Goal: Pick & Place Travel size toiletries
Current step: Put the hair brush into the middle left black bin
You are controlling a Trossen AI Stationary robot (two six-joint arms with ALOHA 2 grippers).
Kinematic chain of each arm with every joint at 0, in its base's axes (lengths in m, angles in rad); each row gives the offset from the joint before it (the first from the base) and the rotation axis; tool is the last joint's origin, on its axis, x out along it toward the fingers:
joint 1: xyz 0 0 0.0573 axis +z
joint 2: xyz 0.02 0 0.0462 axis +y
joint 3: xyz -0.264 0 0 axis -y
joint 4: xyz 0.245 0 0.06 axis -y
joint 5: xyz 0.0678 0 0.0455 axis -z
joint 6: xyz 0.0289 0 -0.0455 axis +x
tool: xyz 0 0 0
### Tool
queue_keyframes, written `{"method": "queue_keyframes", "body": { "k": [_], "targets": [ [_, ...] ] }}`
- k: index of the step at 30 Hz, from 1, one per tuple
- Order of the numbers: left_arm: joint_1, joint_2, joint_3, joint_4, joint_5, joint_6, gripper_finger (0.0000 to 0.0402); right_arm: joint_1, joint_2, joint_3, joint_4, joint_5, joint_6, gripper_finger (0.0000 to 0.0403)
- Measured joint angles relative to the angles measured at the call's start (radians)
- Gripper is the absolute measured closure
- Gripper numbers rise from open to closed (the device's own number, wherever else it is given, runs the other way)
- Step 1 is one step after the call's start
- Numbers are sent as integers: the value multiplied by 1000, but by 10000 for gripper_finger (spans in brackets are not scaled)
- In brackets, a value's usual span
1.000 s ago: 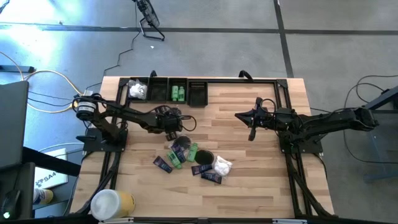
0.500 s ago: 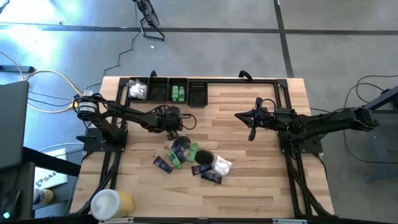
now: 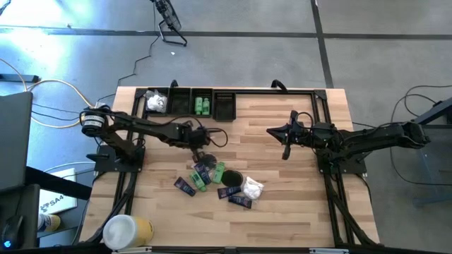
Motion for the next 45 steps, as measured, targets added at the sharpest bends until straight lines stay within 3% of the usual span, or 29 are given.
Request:
{"method": "queue_keyframes", "body": {
  "k": [30,45],
  "targets": [
    [1,-26,249,-196,14,89,401,0,0,0,-3,0,0,398],
    [1,-27,292,-231,-6,106,401,0,0,0,-3,0,0,398]
  ]
}}
